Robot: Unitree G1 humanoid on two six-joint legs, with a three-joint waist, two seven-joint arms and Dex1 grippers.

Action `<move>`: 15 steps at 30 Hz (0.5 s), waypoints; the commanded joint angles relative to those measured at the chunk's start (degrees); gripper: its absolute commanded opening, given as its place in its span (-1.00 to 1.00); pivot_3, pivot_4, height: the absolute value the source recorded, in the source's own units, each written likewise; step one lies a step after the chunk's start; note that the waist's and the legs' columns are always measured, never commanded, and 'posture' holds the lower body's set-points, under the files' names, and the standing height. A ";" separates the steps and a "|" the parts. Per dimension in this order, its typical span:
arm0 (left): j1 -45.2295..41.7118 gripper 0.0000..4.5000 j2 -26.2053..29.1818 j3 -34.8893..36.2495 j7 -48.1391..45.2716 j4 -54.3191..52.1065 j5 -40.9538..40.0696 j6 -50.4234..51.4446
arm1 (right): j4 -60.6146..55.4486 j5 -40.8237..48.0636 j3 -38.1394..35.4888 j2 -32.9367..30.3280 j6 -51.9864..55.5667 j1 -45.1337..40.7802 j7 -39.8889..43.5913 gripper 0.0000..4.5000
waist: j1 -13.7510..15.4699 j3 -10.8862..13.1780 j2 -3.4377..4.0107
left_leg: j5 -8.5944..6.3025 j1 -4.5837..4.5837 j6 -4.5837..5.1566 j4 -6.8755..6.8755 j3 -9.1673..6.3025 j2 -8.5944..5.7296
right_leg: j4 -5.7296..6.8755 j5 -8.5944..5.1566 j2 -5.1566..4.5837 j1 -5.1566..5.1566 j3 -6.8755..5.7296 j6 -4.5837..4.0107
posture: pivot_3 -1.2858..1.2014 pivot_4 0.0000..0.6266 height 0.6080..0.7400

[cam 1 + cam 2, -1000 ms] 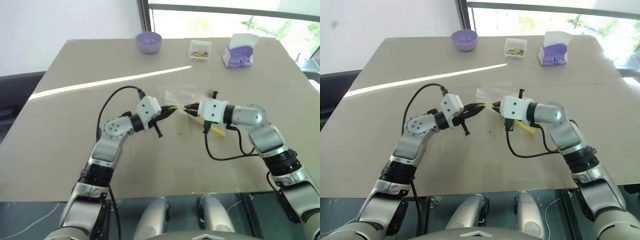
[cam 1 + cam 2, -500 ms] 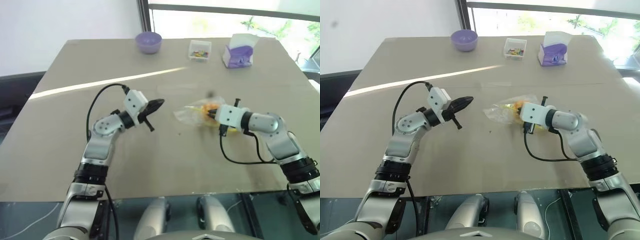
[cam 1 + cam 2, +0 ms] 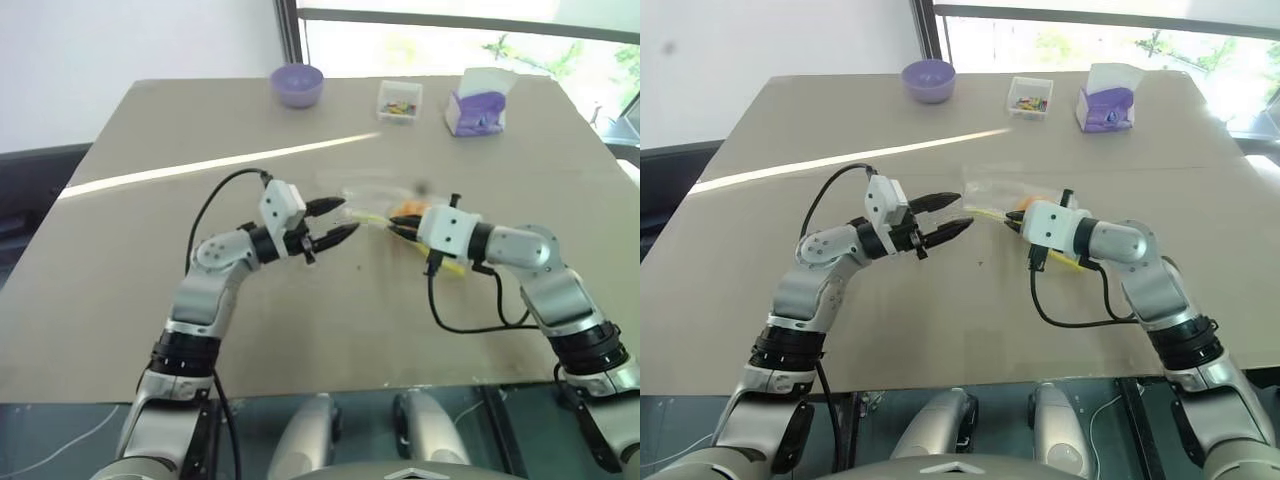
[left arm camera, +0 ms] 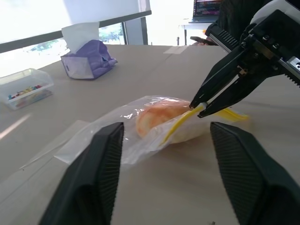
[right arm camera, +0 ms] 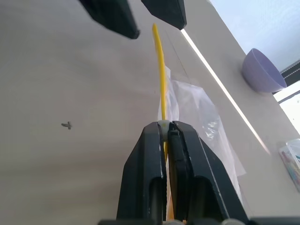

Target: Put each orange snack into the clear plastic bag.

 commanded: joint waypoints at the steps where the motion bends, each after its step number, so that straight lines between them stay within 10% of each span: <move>1: -1.35 0.43 1.87 -1.67 -1.94 -1.91 2.25 -2.11 | -2.45 0.40 -0.47 0.65 0.20 -0.01 -0.49 -1.00 | -0.01 0.00 0.00 | 0.00 0.01 0.00 0.00 0.00 0.00 | 0.01 0.00 0.01 0.00 0.00 0.00 | 0.03 -0.52 1.00; 11: -7.36 0.43 2.86 -4.58 -3.30 7.16 10.66 -13.49 | -1.33 -1.77 0.98 1.97 -0.87 -0.97 -1.23 -1.00 | -0.06 0.00 0.00 | 0.00 0.02 0.00 0.01 0.02 -0.02 | 0.03 0.00 0.01 0.00 0.01 0.00 | 0.03 -0.52 1.00; 15: -8.93 0.02 2.39 -5.84 -3.28 10.02 13.51 -17.71 | -1.45 -2.22 1.34 2.37 -0.87 -1.31 -1.36 -1.00 | -0.04 0.00 0.00 | 0.00 0.02 0.00 0.01 0.02 -0.02 | 0.04 0.00 0.02 -0.01 0.01 0.00 | 0.03 -0.52 1.00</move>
